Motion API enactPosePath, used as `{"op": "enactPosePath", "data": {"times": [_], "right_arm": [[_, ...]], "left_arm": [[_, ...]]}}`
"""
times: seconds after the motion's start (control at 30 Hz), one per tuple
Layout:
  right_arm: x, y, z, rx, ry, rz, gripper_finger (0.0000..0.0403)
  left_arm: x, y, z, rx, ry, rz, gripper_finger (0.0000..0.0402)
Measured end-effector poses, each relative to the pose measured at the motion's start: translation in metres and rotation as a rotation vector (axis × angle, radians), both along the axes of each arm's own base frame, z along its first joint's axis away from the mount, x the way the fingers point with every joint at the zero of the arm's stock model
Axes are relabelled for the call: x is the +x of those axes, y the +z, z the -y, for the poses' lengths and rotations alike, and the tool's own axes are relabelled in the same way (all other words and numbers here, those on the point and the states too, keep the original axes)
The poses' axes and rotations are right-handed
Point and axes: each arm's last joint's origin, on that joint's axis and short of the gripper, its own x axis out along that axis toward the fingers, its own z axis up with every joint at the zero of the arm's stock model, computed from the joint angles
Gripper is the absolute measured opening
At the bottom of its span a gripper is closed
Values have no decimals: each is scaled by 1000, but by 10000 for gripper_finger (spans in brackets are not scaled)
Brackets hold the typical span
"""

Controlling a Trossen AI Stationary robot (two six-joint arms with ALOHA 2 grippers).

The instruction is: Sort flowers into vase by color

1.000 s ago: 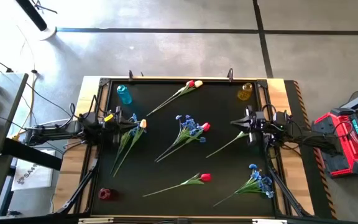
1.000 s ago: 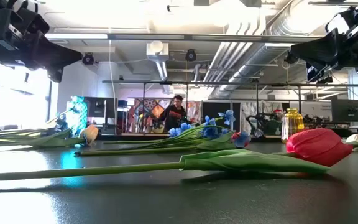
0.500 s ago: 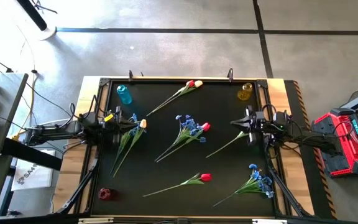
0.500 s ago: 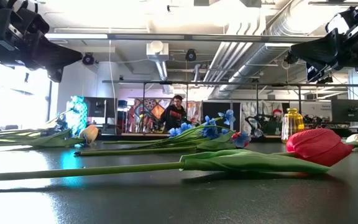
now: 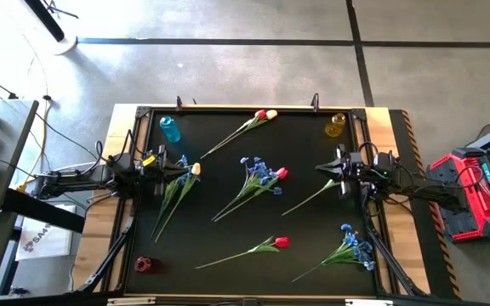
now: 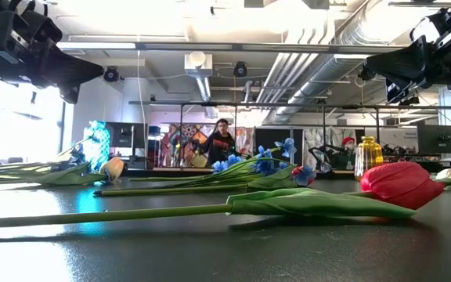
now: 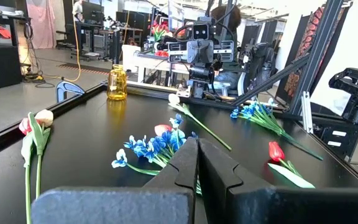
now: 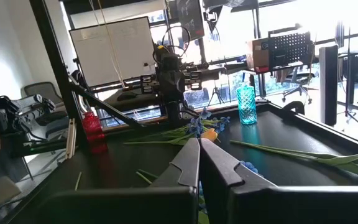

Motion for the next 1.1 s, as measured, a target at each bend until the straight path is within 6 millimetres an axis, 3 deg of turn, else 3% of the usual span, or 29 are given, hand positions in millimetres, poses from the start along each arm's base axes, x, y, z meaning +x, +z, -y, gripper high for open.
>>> {"op": "enactPosePath", "data": {"times": [0.63, 0.83, 0.93, 1.1], "right_arm": [[0, 3, 1, 11, -38, 32, 0], [-3, 17, 2, 364, -27, 221, 0], [-4, 19, 2, 436, -12, 242, 0], [-5, 17, 8, 510, -221, 286, 0]], "left_arm": [[0, 1, 0, 1, 0, 6, 0], [0, 4, 0, 4, 0, 38, 0], [0, 6, 0, 31, 11, 58, 0], [0, 8, -1, 37, 28, 78, 0]]}}
